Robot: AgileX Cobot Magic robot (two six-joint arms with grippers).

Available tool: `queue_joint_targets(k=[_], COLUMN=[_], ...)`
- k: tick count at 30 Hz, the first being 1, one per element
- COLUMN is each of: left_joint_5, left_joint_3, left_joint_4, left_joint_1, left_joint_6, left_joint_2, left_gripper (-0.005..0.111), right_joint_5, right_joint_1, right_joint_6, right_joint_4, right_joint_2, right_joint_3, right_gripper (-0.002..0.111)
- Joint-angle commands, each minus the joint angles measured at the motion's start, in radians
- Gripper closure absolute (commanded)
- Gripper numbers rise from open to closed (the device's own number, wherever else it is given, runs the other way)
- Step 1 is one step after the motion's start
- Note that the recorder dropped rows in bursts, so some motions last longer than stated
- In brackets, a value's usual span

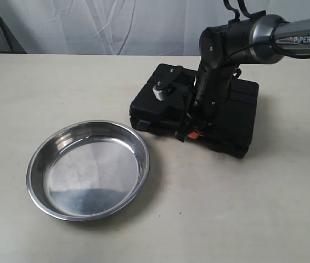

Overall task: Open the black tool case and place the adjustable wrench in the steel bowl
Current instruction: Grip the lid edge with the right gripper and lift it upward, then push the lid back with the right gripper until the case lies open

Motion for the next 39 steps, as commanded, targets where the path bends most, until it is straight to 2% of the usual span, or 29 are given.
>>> queue_joint_targets(k=[1,11,15,19,23,26,31,39], left_joint_5=[-0.006,-0.006,-0.006,-0.006,-0.006,-0.006,-0.006,-0.006], left_joint_3=[-0.002,-0.002,-0.002,-0.002,-0.002,-0.002,-0.002,-0.002], left_joint_4=[-0.003,-0.003,-0.003,-0.003,-0.003,-0.003,-0.003,-0.003], left_joint_1=[-0.004,-0.004,-0.004,-0.004,-0.004,-0.004,-0.004,-0.004], left_joint_6=[-0.002,-0.002,-0.002,-0.002,-0.002,-0.002,-0.002,-0.002], left_joint_2=[0.004,0.004,0.004,0.004,0.004,0.004,0.004,0.004], left_gripper=[0.106,0.106,0.106,0.106,0.106,0.106,0.106,0.106], right_joint_5=[0.032,0.075,0.075,0.060,0.056,0.056,0.031,0.024], right_joint_1=[-0.004,-0.004,-0.004,-0.004,-0.004,-0.004,-0.004,-0.004], right_joint_6=[0.031,0.087,0.257,0.492,0.560,0.567,0.573,0.579], right_joint_4=[0.014,-0.025,-0.214,-0.552,-0.684,-0.697,-0.557,-0.477], right_joint_2=[-0.035,-0.183,-0.271,-0.310,-0.310,-0.310,-0.310,-0.333], right_joint_3=[-0.001,-0.001,-0.001,-0.001,-0.001,-0.001,-0.001,-0.001], right_gripper=[0.109,0.109,0.109,0.109,0.109,0.109,0.109,0.109])
